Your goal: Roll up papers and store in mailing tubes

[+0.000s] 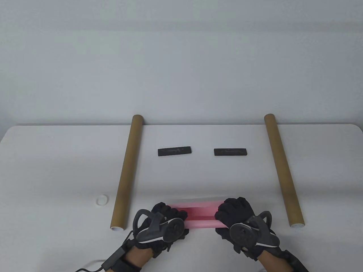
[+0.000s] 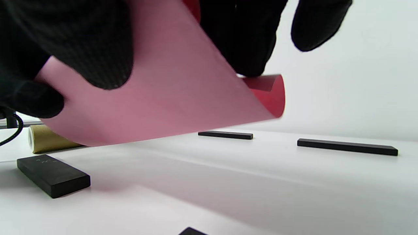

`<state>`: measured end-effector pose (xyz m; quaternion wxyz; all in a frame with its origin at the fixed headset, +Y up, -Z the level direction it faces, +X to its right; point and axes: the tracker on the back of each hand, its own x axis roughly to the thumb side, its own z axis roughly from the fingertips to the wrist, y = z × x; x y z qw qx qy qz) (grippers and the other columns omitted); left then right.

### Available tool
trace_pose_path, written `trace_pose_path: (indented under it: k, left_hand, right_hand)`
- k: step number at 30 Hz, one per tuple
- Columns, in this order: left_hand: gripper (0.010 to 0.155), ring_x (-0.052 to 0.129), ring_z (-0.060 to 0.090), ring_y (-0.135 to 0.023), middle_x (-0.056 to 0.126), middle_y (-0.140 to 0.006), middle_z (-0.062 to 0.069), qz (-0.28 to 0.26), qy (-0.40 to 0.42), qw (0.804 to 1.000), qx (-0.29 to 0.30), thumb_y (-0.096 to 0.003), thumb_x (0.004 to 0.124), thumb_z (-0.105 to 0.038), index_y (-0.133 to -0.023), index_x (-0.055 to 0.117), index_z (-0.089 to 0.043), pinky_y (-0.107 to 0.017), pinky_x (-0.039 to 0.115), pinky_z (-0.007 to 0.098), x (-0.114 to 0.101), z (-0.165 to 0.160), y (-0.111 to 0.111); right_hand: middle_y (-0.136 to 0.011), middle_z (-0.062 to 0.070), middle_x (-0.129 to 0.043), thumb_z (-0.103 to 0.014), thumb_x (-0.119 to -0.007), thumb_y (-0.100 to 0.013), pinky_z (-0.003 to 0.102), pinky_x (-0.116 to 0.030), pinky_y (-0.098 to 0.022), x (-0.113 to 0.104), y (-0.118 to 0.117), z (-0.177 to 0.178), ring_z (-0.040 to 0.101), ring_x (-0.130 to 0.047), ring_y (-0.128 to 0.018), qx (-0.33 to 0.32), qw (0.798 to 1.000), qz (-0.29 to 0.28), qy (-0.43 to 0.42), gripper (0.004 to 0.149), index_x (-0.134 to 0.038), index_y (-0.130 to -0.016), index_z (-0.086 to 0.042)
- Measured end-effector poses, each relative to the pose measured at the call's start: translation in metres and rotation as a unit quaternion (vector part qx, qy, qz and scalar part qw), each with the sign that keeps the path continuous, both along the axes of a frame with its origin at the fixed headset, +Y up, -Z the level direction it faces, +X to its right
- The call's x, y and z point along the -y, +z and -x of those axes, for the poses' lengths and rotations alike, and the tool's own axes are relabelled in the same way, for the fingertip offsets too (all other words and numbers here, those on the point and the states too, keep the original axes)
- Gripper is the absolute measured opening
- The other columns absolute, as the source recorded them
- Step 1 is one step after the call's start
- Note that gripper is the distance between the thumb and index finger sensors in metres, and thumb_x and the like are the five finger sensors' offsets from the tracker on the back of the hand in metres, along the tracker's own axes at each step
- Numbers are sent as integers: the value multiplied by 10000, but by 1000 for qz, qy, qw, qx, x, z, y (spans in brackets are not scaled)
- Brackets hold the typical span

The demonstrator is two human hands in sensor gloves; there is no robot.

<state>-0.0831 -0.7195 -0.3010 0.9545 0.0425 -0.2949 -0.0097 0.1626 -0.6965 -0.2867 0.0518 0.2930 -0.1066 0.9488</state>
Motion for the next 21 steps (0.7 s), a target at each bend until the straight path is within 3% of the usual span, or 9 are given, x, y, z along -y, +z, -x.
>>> trace_pose_path:
  k: [3,5,7,8,9,11,15,18,21]
  left_hand:
    - [706,1006,152,-710,937,-786,-64,-46,-14,999,9,-340,851,-631,-951,720,-302,-687,709,491,-5,-3,4]
    - [654,1025,126,-649,963,-698,-91,-63,-22,998,12,-340,865,-617,-909,760,-311,-683,722,483,-7,-3,6]
    - [588,1056,108,-562,999,-605,-106,-53,-17,998,13,-344,855,-617,-847,824,-315,-668,749,472,-6,-3,5]
    - [561,1071,101,-517,1016,-557,-112,-40,-14,999,13,-348,834,-628,-814,856,-316,-661,762,465,-6,-2,3]
    - [551,1081,94,-480,1027,-518,-116,-29,-7,999,10,-351,815,-639,-789,878,-312,-655,774,458,-5,-1,2]
    - [550,1086,98,-449,1036,-486,-112,-4,2,1000,5,-356,781,-644,-772,897,-304,-655,776,462,-3,2,-1]
    - [626,1069,126,-585,1016,-622,-94,-16,-14,1000,2,-349,773,-664,-857,838,-304,-683,741,479,-2,3,0]
    - [699,1005,162,-727,941,-770,-70,-46,-20,999,10,-345,831,-635,-950,724,-301,-701,701,502,-4,-1,4]
    - [639,1022,131,-656,958,-692,-93,-66,-24,997,20,-357,849,-594,-918,749,-304,-691,715,492,-7,-4,7]
  right_hand:
    - [-820,85,-968,-592,-829,-436,720,-648,-669,1,-3,-2,421,-907,-859,1,1000,20,-6,523,-974,-713,-172]
    - [-775,87,-1000,-637,-789,-425,724,-655,-657,3,-5,-3,419,-937,-824,-1,999,39,-14,575,-1003,-665,-160]
    - [-849,111,-950,-655,-804,-410,730,-640,-663,4,-5,-3,445,-885,-871,-2,999,44,-14,622,-966,-739,-152]
    - [-936,123,-871,-639,-833,-407,730,-626,-672,5,-4,-2,462,-832,-915,0,999,33,-5,648,-897,-834,-156]
    - [-1026,137,-768,-601,-869,-407,734,-604,-684,5,-2,-1,479,-769,-961,-1,1000,20,4,711,-784,-952,-152]
    - [-1091,122,-670,-491,-910,-432,728,-579,-707,3,2,2,479,-701,-1010,-8,1000,-2,11,697,-685,-1010,-173]
    - [-993,86,-821,-434,-897,-460,711,-615,-701,1,2,5,440,-784,-974,-1,1000,-5,7,511,-822,-910,-204]
    - [-892,83,-919,-536,-850,-452,715,-642,-679,3,-1,2,422,-870,-906,-2,1000,13,2,503,-910,-809,-186]
    - [-836,94,-968,-616,-796,-430,723,-643,-668,5,-4,-1,425,-915,-853,-3,999,42,-17,577,-961,-755,-169]
